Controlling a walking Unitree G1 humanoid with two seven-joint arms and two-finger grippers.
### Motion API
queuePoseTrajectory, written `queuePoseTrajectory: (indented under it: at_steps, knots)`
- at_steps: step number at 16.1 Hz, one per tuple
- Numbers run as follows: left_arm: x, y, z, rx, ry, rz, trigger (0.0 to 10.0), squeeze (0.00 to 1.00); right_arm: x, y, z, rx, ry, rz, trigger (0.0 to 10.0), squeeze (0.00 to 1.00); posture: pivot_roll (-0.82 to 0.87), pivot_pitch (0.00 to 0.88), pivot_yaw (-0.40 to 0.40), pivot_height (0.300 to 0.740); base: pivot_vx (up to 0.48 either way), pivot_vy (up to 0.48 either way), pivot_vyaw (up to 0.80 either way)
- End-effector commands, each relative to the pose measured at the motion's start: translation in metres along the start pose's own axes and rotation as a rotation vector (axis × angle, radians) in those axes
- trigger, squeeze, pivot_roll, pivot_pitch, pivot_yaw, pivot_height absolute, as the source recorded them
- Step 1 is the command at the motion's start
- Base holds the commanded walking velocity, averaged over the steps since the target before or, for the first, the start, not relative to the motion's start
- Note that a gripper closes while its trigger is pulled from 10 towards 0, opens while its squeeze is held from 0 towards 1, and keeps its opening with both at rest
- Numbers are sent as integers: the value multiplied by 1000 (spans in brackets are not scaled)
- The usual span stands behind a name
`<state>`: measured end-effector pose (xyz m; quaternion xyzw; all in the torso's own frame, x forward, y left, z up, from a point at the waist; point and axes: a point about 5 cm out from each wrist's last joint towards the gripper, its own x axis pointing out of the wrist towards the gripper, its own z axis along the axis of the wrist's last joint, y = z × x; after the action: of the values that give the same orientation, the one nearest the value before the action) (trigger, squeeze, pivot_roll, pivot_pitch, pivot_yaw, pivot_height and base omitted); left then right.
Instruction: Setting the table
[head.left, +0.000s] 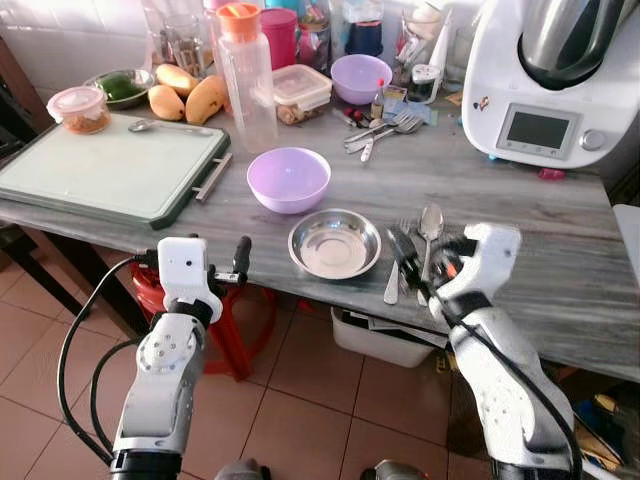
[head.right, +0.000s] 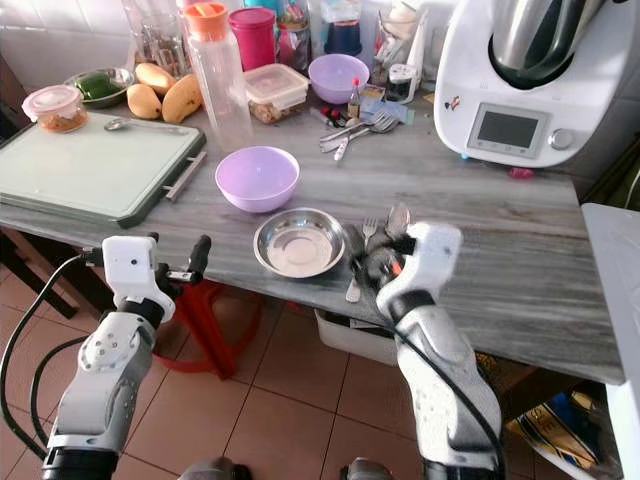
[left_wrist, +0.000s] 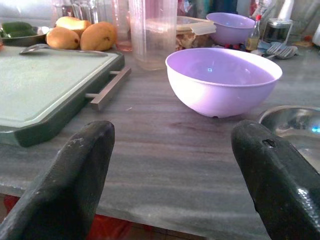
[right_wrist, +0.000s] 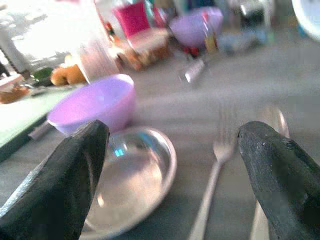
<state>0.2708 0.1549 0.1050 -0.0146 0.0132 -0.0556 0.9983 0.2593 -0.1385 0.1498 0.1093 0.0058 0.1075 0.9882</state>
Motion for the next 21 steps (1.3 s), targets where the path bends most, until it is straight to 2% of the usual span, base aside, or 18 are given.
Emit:
queuePoseTrajectory:
  at_steps: [1, 3, 5, 9, 17, 19, 20, 21]
  knots:
    - [3, 1, 2, 5, -12, 8, 10000, 0, 2, 4, 11, -97, -72, 10, 10000, 0, -34, 0, 35, 740, 0, 0, 0]
    - [5, 1, 3, 6, -15, 15, 10000, 0, -1, -1, 5, -212, -80, -17, 10000, 0, -26, 0, 30, 740, 0, 0, 0]
    - [7, 3, 4, 9, -19, 22, 10000, 0, -1, -8, -1, -203, -61, -63, 10000, 0, -25, 0, 32, 740, 0, 0, -363]
    - [11, 0, 7, 4, -32, 26, 10000, 0, 3, -14, -1, -225, -88, -104, 10000, 0, -26, 0, 32, 740, -323, 0, -570]
    - [11, -1, 5, -2, -35, 27, 10000, 0, 5, -17, -2, -264, -117, -118, 10000, 0, -27, 0, 23, 740, -306, 0, 0]
    - [11, -1, 3, -1, -33, 26, 10000, 0, 7, -27, -10, -281, -59, -182, 10000, 0, -30, 0, 18, 740, -313, 0, 0]
    - [11, -1, 3, -1, -32, 25, 10000, 0, 6, -28, -9, -244, -75, -176, 10000, 0, -30, 0, 16, 740, -311, 0, 0]
    - [10, -2, 0, -3, -25, 22, 10000, 0, 6, -34, -11, -280, -57, -202, 10000, 0, -33, 0, 15, 740, -442, 0, 0]
